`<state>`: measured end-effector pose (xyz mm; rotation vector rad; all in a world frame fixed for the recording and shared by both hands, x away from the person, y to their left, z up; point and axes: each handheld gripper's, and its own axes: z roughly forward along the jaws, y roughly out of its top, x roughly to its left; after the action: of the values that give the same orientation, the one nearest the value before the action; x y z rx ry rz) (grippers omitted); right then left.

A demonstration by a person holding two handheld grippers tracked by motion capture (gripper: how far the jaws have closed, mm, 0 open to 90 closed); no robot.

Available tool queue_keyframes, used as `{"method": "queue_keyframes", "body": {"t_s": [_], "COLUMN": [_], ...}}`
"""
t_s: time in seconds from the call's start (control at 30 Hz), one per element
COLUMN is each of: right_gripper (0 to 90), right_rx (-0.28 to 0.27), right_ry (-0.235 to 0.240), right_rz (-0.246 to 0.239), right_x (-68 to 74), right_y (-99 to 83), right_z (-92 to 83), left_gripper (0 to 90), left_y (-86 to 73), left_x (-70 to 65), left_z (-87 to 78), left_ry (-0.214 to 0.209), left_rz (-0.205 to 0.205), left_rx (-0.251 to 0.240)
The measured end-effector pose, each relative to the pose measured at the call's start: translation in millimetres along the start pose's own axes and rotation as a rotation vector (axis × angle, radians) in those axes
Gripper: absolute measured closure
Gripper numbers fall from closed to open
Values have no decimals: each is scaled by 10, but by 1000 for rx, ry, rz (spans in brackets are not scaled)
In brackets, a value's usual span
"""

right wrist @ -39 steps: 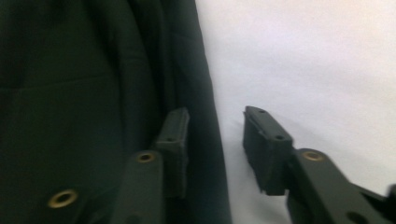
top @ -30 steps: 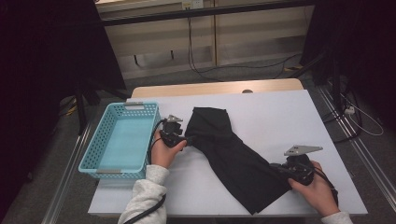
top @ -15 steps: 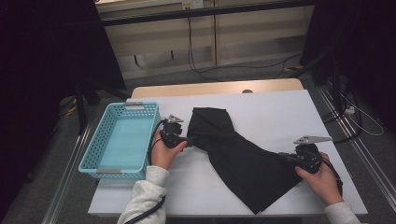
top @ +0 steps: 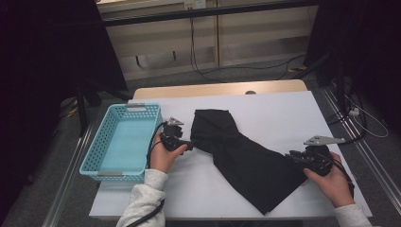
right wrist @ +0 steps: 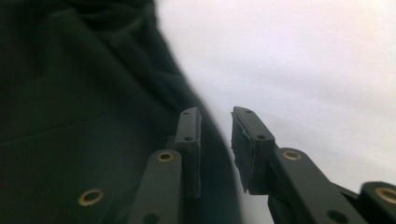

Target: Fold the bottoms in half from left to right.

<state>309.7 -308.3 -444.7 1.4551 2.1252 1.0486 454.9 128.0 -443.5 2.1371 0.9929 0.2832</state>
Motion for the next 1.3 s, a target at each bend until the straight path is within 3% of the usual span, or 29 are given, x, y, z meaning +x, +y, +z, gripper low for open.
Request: {"method": "queue_keyframes", "body": {"t_s": [0.1, 0.17, 0.27, 0.33, 0.47, 0.53, 0.67, 0.77, 0.87, 0.97, 1.1, 1.17, 1.3], "right_gripper": [722, 723, 722, 726, 861, 887, 899, 900, 895, 896, 896, 893, 846], "right_rx": [26, 43, 73, 59, 89, 87, 88, 54, 56, 82, 73, 67, 77], "right_ry": [14, 0, -8, 12, 43, 30, 50, 44, 49, 31, 2, 15, -24], "right_rz": [-14, -23, -6, 13, -14, -28, -7, 6, 25, 27, 10, 14, 6], "right_x": [81, 106, 70, 54, 128, 148, 108, 47, -14, -41, -50, -56, -64], "right_y": [-37, -77, -162, -196, -177, -161, -130, -97, -104, -135, -115, -117, -170], "right_z": [-9, -12, -6, -7, 0, -3, -66, -132, -111, -54, -66, -82, -50], "left_gripper": [204, 203, 203, 203, 203, 203, 203, 203, 203, 203, 203, 203, 203], "left_y": [21, 36, 45, 55, 76, 87, 95, 98, 98, 101, 96, 94, 100], "left_x": [-7, -23, -36, -48, -58, -59, -69, -56, -42, -38, -55, -64, -63], "left_z": [-19, -13, 12, 27, 43, 40, 34, 17, 8, 5, 21, 29, 27], "left_ry": [5, -2, -9, -12, -20, -24, -23, -17, -13, -13, -17, -16, -18], "left_rz": [-3, -3, 6, 8, 4, 8, 13, 14, 9, 10, 9, 13, 15], "left_rx": [-22, -29, -21, -23, -28, -23, -32, -33, -34, -34, -31, -29, -28]}}
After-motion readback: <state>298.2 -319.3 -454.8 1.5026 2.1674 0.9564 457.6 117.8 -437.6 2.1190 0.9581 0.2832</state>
